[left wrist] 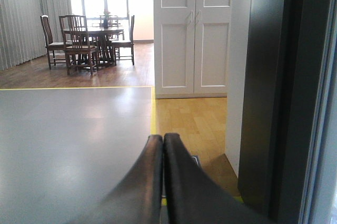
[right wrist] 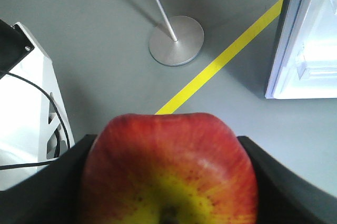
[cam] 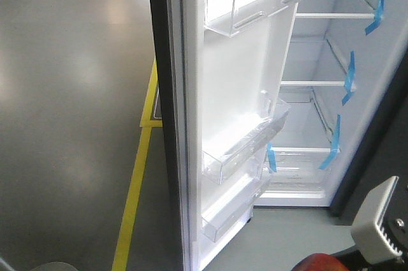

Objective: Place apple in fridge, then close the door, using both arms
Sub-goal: 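Approach the open refrigerator door bins with the base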

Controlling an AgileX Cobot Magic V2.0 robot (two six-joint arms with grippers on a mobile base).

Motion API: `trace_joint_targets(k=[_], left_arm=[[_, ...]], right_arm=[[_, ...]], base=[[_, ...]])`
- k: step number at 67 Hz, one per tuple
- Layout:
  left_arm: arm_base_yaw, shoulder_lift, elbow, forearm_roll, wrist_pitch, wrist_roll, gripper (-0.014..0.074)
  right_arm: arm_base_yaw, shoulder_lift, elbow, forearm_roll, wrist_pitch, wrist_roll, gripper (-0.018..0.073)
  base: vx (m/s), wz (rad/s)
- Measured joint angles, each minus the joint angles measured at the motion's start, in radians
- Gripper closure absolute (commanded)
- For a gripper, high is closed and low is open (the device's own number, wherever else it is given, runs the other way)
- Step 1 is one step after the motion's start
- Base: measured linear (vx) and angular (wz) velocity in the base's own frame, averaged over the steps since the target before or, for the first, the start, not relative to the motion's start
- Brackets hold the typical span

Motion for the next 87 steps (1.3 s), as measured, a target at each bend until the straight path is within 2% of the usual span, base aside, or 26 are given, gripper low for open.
trace_joint_targets(k=[87], left_arm=[[0.0, 0.0, 0.0, 0.0, 0.0, 0.0, 0.0603]], right_arm=[[0.0, 0.0, 0.0, 0.0, 0.0, 0.0, 0.04]], base=[[0.07, -0.01]])
